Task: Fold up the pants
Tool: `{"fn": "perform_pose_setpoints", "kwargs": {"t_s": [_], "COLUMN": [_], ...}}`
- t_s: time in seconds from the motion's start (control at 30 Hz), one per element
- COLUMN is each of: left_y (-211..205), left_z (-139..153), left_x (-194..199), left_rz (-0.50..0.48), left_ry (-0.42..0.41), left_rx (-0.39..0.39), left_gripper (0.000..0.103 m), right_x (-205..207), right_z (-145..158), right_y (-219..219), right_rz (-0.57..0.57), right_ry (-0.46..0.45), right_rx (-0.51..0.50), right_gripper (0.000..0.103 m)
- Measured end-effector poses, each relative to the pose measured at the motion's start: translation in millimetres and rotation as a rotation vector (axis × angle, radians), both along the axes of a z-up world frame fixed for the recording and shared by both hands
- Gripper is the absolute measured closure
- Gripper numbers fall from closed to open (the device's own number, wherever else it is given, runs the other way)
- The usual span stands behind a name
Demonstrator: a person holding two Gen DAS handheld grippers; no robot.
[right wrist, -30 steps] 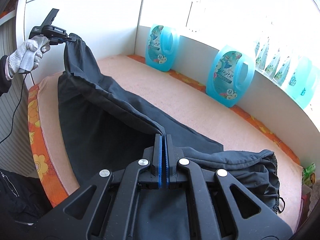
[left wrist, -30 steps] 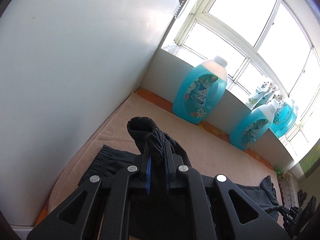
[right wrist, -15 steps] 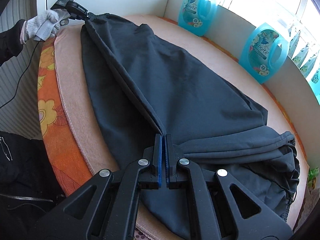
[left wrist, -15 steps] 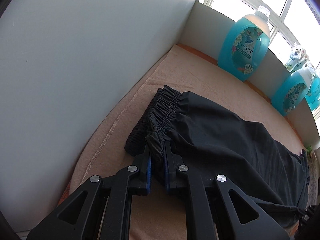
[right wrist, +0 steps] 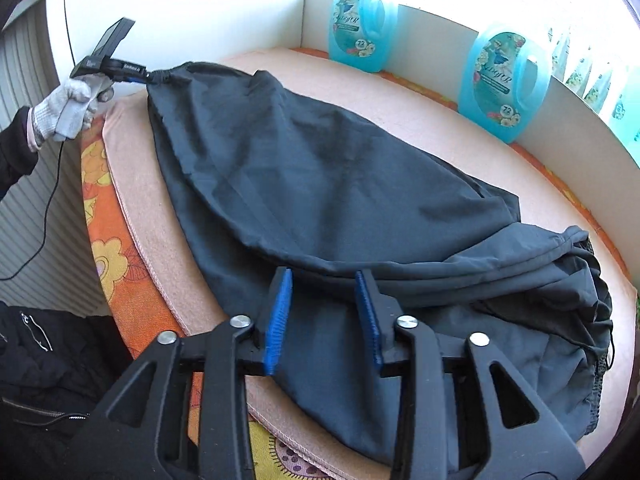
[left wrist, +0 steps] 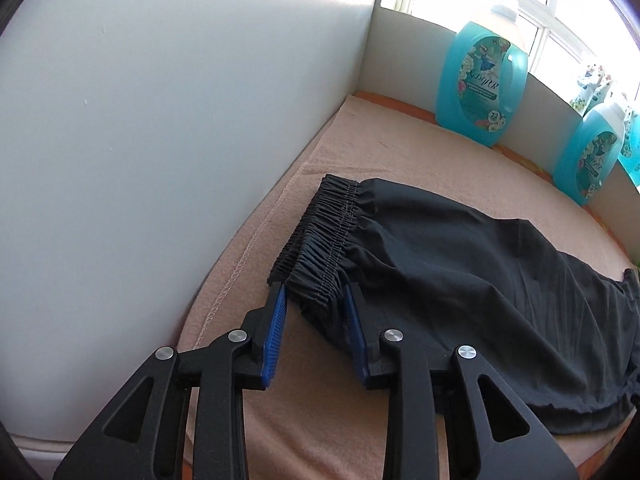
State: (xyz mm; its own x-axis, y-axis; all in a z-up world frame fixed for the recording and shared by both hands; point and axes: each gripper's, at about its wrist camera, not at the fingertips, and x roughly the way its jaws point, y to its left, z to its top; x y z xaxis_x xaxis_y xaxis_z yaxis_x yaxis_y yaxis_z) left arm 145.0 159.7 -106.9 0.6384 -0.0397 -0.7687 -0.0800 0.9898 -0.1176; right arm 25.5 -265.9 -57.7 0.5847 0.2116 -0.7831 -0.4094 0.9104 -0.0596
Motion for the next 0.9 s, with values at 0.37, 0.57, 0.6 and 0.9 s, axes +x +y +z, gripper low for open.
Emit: {"fn": "perform_pose_setpoints", "kwargs": {"t_s": [0.37, 0.57, 0.6, 0.9], "left_y": [-102, -191, -203, -300], "left_z": [57, 62, 61, 45], "left_x": [-37, -47, -49, -82], "left_rz": [-0.327, -0.565, -0.596, -0.861], "left_ry": [-0.104, -0.081, -0.075, -0.005], "left_rx": [-0.114, -0.172, -0.178, -0.229], "left_gripper": [0.064, 0.064, 0.064, 0.064], "right_x": [0, 13, 17, 82], "right_z": [42, 50, 52, 50], "right_y": [-108, -168, -176, -238], "right_rz": [-0.309, -0.481, -0.500, -0.640], "right_ry": [-0.067, -0.066, -0.064, 0.025], "right_rx": [0.191, 0.229, 0.235, 0.316], "right_gripper": [0.061, 0.047, 0.047, 0.035]}}
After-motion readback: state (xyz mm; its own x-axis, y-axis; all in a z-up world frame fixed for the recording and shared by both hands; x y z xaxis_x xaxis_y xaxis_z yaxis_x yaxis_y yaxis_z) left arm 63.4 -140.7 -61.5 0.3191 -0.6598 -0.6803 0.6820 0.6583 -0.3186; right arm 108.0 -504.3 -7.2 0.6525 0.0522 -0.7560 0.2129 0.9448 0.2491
